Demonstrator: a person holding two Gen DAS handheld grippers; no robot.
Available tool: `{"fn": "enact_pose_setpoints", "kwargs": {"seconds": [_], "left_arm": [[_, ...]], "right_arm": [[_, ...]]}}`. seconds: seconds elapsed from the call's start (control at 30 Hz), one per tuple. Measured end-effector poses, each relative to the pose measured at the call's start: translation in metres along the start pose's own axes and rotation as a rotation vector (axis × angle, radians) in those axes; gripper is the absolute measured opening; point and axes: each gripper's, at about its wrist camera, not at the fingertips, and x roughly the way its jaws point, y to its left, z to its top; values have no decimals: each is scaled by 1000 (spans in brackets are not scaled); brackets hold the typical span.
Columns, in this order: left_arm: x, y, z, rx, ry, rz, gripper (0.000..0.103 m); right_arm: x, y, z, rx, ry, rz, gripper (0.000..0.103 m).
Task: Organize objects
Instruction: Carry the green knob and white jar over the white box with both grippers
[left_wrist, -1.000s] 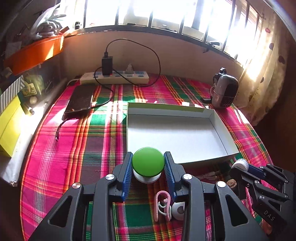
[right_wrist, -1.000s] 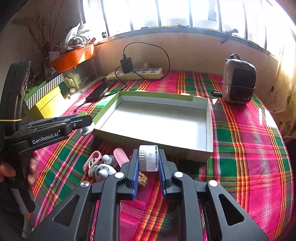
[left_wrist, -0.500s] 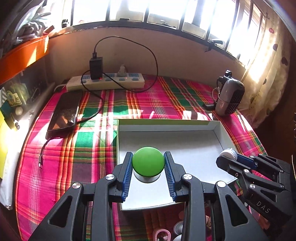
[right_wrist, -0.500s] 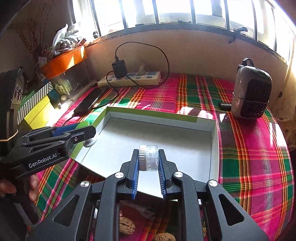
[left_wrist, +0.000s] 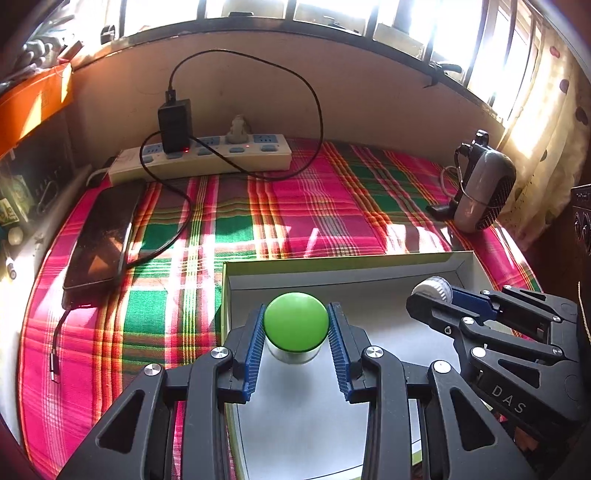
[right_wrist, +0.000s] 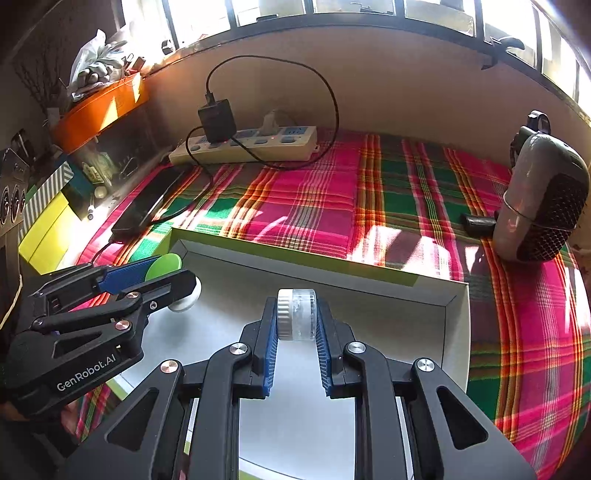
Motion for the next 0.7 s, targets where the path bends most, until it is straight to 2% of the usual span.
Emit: {"fn": "enact_pose_setpoints", "kwargs": {"seconds": [0.7], "left_arm": [[19,1,4,16,11,22,32]], "right_arm": [[28,-7,12,-1,61,-32,20]]}}
